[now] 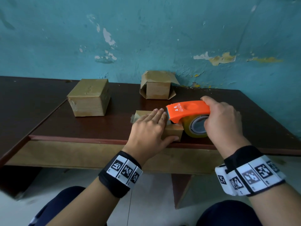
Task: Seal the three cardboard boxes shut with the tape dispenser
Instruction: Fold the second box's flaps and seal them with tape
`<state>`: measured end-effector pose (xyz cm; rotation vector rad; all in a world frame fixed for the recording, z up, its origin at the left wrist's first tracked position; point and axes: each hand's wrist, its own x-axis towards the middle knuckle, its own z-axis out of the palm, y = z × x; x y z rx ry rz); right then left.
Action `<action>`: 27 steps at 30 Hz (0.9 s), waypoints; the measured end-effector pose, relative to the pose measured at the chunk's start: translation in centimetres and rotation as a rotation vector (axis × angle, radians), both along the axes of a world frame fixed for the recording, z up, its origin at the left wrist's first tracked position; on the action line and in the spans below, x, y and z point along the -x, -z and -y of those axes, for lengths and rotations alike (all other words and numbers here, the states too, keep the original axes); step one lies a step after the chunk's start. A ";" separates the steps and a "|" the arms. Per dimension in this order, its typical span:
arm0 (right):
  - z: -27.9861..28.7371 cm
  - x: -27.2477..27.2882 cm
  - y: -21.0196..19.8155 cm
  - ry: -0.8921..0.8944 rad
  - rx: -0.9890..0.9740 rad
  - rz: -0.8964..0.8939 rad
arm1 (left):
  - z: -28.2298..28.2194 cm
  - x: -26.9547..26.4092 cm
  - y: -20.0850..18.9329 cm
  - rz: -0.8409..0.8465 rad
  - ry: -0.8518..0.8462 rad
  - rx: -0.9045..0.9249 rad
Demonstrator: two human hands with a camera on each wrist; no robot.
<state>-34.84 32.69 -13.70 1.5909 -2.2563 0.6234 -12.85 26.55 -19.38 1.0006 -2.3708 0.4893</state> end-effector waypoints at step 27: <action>-0.4 1.5 -0.2 -0.228 0.069 0.123 | -0.3 0.0 0.0 -0.045 -0.004 0.022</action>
